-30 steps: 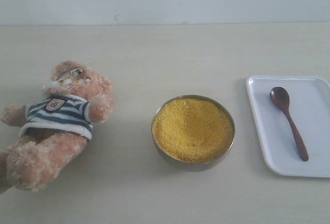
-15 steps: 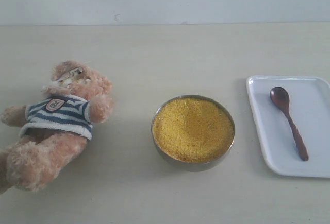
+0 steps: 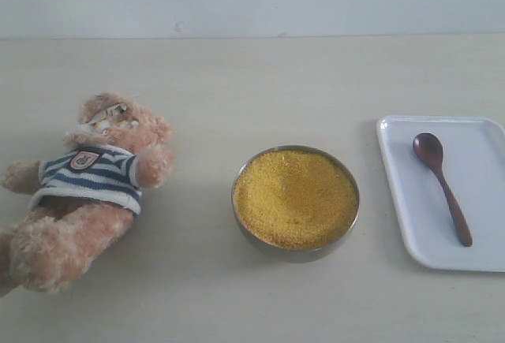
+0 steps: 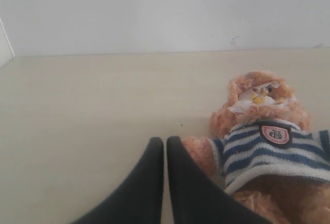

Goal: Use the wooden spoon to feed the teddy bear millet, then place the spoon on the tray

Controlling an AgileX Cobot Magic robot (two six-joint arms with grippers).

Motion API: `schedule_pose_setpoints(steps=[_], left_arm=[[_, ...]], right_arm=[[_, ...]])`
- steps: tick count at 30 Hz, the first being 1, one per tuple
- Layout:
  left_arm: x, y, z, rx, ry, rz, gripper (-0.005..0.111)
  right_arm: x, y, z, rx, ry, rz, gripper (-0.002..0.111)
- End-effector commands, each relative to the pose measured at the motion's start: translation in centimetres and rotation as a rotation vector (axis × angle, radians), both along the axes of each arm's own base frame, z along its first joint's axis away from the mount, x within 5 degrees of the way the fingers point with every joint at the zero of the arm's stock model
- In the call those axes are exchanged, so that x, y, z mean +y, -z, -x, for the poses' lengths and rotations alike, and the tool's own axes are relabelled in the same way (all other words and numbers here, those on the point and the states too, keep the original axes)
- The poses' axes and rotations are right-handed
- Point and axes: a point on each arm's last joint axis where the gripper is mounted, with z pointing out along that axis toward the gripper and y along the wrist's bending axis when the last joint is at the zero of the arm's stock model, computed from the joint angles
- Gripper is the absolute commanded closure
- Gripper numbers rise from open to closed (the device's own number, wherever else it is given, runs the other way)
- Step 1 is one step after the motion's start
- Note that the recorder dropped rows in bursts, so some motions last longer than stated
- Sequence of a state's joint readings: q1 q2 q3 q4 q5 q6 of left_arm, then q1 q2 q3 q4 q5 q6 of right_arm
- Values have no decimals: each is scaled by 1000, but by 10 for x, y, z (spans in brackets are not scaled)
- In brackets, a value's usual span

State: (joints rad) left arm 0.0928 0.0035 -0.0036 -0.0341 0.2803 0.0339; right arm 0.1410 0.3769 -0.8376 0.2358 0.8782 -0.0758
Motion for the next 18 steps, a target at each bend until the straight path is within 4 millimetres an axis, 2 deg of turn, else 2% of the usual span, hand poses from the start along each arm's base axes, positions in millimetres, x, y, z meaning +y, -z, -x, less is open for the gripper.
schedule_pose_setpoints(steps=[1, 13, 16, 18], left_arm=[[0, 0, 0, -11, -1, 5, 103], [0, 0, 0, -11, -1, 5, 103], [0, 0, 0, -11, -1, 5, 103], [0, 0, 0, -11, -1, 5, 103]], right_arm=[[-1, -2, 1, -20, 6, 0, 108], [-2, 0, 0, -52, 14, 39, 108], [-2, 13, -12, -102, 37, 14, 108], [-2, 32, -21, -118, 52, -16, 108]])
